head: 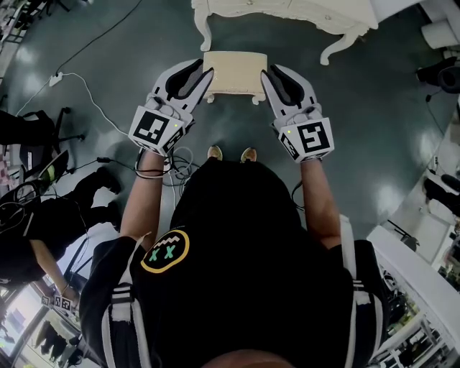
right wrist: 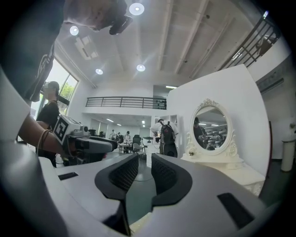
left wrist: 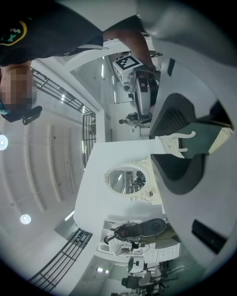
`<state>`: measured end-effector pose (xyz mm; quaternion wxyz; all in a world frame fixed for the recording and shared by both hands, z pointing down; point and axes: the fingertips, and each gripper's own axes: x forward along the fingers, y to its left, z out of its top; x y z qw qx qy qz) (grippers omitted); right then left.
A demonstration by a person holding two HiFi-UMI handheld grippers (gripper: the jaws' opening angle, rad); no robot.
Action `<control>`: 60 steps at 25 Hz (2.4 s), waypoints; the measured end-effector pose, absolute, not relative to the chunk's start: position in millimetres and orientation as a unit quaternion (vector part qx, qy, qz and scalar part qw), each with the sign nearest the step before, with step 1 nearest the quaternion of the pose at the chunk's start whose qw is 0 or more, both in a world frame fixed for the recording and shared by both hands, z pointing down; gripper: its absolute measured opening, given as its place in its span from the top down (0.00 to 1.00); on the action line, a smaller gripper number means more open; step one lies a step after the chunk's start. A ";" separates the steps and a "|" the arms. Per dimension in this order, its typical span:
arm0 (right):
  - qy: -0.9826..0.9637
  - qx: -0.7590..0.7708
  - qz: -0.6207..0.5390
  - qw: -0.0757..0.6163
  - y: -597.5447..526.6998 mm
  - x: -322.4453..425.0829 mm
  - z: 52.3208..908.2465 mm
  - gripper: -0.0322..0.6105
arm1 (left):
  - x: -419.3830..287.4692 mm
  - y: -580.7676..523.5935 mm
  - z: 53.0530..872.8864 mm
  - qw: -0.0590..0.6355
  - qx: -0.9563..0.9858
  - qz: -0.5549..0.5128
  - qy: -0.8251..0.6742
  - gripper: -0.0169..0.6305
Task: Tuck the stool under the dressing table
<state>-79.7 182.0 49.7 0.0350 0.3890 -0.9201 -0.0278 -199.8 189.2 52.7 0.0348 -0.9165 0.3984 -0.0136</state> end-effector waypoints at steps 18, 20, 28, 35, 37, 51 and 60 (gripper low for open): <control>-0.934 0.351 -0.013 0.060 188.0 -82.4 64.2 0.02 | -198.8 193.3 73.0 0.049 -0.916 -0.075 0.391 0.19; -0.933 0.353 -0.011 0.065 186.8 -80.7 66.9 0.02 | -198.5 193.0 75.0 0.046 -0.915 -0.077 0.394 0.19; -0.928 0.360 0.012 0.091 175.0 -69.2 101.8 0.02 | -205.3 183.9 113.1 0.005 -0.901 -0.098 0.422 0.19; -0.909 0.378 0.071 0.159 135.3 -67.8 208.4 0.02 | -243.6 149.9 213.2 -0.058 -0.879 -0.131 0.455 0.19; -0.900 0.387 0.087 0.180 127.3 -66.8 247.6 0.02 | -252.7 143.0 248.6 -0.069 -0.874 -0.141 0.461 0.19; -0.845 0.402 0.182 0.302 64.2 -24.8 601.8 0.02 | -263.5 93.0 596.4 -0.181 -0.829 -0.241 0.471 0.19; -0.815 0.411 0.197 0.358 42.1 1.2 749.9 0.02 | -266.6 72.0 756.4 -0.177 -0.808 -0.302 0.473 0.19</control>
